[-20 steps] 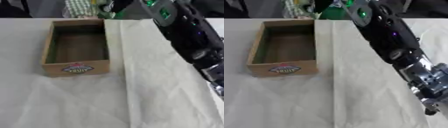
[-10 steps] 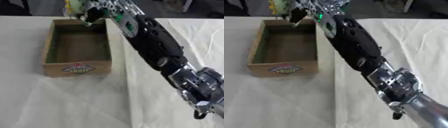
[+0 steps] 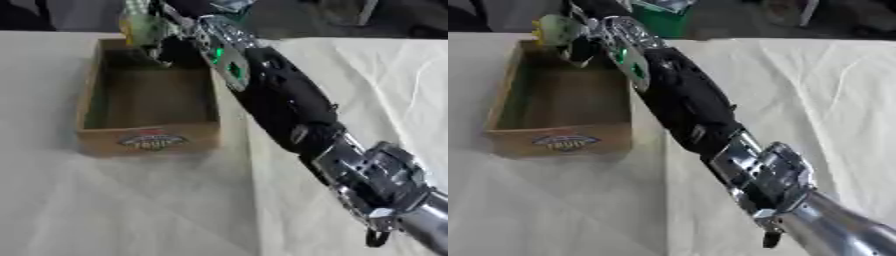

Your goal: Pick up objects on the table and place them in the box.

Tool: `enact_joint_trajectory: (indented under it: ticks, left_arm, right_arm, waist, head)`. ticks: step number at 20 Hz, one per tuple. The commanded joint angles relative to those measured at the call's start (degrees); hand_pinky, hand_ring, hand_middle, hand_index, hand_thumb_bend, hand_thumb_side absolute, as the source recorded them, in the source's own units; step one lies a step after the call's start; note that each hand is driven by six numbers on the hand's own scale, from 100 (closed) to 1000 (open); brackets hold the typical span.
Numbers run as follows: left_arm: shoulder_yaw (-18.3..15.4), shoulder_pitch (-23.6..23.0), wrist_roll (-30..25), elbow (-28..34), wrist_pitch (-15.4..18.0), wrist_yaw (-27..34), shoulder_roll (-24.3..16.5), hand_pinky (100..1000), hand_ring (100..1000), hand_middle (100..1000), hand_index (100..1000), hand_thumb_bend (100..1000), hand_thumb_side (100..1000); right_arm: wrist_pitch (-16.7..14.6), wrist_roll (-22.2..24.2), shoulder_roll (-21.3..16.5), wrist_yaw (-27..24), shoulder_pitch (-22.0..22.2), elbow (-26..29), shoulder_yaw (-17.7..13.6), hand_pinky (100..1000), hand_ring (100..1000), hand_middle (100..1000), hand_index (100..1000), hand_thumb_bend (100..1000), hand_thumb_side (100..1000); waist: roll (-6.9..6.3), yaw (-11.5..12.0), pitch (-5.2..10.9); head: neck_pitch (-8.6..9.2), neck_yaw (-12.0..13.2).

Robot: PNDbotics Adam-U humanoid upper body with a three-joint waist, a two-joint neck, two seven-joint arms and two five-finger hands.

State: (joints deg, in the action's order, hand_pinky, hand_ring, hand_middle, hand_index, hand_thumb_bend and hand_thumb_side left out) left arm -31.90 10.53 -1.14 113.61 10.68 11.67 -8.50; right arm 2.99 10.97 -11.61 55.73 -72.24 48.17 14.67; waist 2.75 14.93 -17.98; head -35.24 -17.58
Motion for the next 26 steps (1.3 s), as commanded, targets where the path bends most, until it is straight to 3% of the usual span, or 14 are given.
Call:
enact_joint_trajectory:
  ticks: [1,5,8,10,11,12,16,19,23,25,26]
  left_arm:
    - [-0.05,0.65,-0.37,0.98,-0.08,0.54,-0.51,765,520,538,725,100,656]
    - [-0.13,0.98,-0.39,0.98,-0.04,0.7,-0.66,765,520,539,725,100,656]
    - [-0.16,1.06,-0.44,0.98,-0.09,0.68,-0.64,765,520,539,725,100,656]
    - [-0.16,1.05,-0.44,0.98,-0.08,0.67,-0.64,765,520,539,725,100,656]
    - [-0.16,1.02,-0.45,0.98,-0.09,0.66,-0.63,765,520,539,725,100,656]
    - [-0.17,0.98,-0.46,0.98,-0.1,0.64,-0.62,765,520,539,725,100,655]
    - [-0.18,0.84,-0.48,0.98,-0.12,0.59,-0.63,765,520,539,726,100,656]
    - [-0.31,0.69,-0.38,0.98,-0.09,0.5,-0.72,765,520,539,725,100,656]
    - [-0.57,0.59,-0.02,0.98,0.0,0.28,-0.93,764,521,540,725,100,656]
    - [-0.71,0.49,0.21,0.98,0.04,0.16,-0.98,764,521,540,725,100,656]
    - [-0.79,0.4,0.34,0.98,0.05,0.1,-0.98,764,521,540,725,100,656]
  right_arm:
    - [-1.98,1.11,0.43,3.49,-0.71,-0.87,0.05,798,693,509,713,100,303]
    - [-5.13,6.71,0.95,6.83,-0.33,-2.28,-0.04,805,736,584,776,111,382]
    - [-6.19,9.88,0.96,7.96,-0.55,-1.98,-0.34,835,817,753,899,429,477]
    - [-6.29,10.72,0.95,7.88,-0.82,-1.1,-0.55,845,843,782,944,605,537]
    - [-6.13,10.69,0.92,7.6,-0.98,-0.49,-0.58,848,855,790,959,687,521]
    - [-5.9,10.53,0.88,7.22,-1.15,0.15,-0.56,853,865,798,973,719,558]
    - [-4.68,9.27,0.47,5.43,-1.65,2.92,-0.37,858,870,806,984,763,621]
    - [-4.52,8.77,-0.71,3.11,-2.0,6.11,-0.03,859,865,796,978,742,626]
    - [-3.16,9.18,-4.32,-4.1,-1.72,14.53,0.18,864,849,787,957,679,674]
    - [-0.85,9.3,-7.27,-8.95,-1.36,20.35,-0.18,860,823,794,950,632,784]
    - [0.65,9.3,-8.76,-11.51,-1.06,23.35,-0.43,860,811,784,936,557,811]
  waist:
    - [-0.26,0.19,0.77]
    - [-0.13,-0.08,0.32]
    - [-0.06,-0.12,0.21]
    - [-0.09,-0.09,0.21]
    - [-0.1,-0.08,0.24]
    - [-0.12,-0.07,0.26]
    - [-0.18,-0.05,0.44]
    - [-0.23,-0.33,0.6]
    - [-0.26,-1.08,0.77]
    - [-0.36,-1.42,0.88]
    - [-0.42,-1.59,0.92]
  head:
    - [0.72,-0.05]
    - [0.94,-0.06]
    - [0.94,-0.09]
    - [0.88,-0.06]
    - [0.84,-0.07]
    - [0.82,-0.09]
    - [0.79,-0.14]
    - [0.76,0.18]
    - [0.69,1.25]
    - [0.43,1.52]
    - [0.29,1.67]
